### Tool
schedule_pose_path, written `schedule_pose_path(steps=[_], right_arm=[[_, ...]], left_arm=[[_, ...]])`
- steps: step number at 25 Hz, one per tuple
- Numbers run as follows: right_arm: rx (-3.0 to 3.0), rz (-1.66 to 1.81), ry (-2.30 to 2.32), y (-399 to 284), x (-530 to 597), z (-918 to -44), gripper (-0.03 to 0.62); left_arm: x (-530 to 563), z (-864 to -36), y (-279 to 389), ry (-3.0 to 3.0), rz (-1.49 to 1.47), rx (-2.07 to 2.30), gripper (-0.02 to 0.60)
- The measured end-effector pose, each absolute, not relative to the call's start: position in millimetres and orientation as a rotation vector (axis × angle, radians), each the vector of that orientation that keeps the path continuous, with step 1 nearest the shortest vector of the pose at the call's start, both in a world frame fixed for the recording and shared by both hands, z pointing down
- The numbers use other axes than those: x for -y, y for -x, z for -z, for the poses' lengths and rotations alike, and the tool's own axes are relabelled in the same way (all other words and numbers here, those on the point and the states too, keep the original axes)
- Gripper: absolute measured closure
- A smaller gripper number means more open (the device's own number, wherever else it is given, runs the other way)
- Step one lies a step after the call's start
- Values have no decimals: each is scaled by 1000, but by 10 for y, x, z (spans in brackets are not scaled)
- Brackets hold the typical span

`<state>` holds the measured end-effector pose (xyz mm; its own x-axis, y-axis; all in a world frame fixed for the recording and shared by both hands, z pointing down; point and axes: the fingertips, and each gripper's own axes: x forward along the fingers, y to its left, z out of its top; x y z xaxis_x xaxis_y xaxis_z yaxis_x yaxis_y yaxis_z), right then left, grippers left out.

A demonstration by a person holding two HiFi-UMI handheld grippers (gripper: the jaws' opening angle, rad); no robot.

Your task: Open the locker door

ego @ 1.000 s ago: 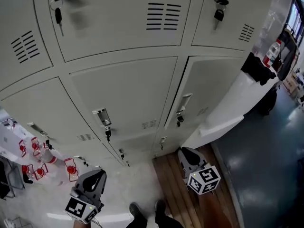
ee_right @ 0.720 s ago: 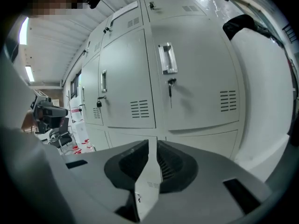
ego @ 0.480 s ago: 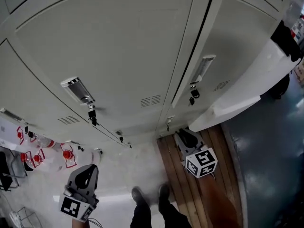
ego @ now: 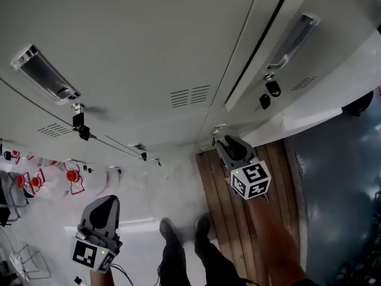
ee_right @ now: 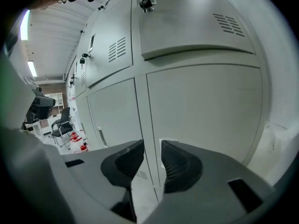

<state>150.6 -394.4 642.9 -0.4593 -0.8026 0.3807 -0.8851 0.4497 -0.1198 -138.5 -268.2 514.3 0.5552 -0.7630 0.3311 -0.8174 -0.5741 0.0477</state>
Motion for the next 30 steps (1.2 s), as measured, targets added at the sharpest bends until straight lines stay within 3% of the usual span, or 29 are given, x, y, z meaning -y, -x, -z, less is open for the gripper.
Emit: schedule_pose_path(steps=[30], right_arm=[[2200,-472,-1477,-1561,4188,-7935,485]], left_arm=[[2822,-5881,1475,-2495,-404,1346,565]])
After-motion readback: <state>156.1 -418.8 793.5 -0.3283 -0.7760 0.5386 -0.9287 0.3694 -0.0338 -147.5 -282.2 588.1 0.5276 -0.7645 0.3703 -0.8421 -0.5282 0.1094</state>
